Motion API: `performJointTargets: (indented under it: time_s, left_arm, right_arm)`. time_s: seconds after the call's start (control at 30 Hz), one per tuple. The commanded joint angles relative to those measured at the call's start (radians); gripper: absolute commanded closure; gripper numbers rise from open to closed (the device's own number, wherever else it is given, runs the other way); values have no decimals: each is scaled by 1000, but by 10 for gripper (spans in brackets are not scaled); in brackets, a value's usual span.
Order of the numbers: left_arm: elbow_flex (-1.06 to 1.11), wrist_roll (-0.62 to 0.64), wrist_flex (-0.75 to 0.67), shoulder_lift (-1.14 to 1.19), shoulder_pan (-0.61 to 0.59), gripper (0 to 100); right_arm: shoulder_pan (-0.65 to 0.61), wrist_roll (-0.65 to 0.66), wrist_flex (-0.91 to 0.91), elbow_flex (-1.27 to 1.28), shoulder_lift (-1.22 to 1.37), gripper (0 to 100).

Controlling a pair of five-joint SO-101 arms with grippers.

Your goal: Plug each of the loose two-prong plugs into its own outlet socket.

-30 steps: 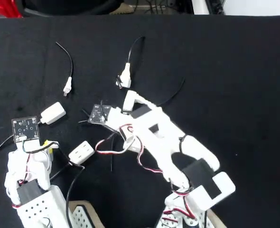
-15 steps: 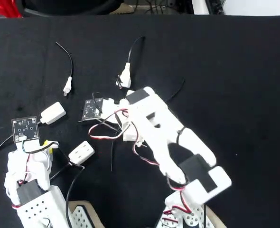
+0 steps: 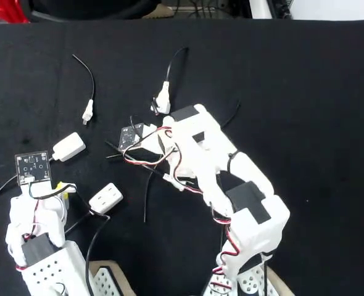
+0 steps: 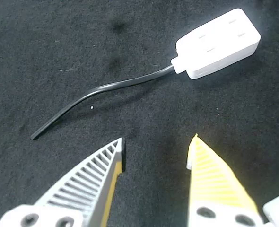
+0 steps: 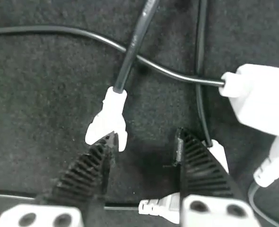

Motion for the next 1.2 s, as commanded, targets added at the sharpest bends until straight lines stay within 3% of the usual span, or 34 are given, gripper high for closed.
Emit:
performJointTargets:
  time_s: [0.0,0.43,0.67,1.0,1.07,1.17]
  left_arm:
    - [19,-9,-25,-6,7,776]
    - [19,-9,-25,-6,7,776]
    - [19,-9,-25,-6,7,776]
    - [19,-9,-25,-6,7,776]
    - [19,-9,-25,-6,7,776]
    - [19,-9,-25,-6,7,776]
  right_arm:
    - [-46,-46,9,4,-1,802]
    - [-129,-183,9,50,1,802]
    - [-144,-183,3,67,-7,976]
    - [-138,-203,74,-51,1,982]
    - [-140,-212,80,-73,1,933]
    - [-138,-206,83,-97,1,755]
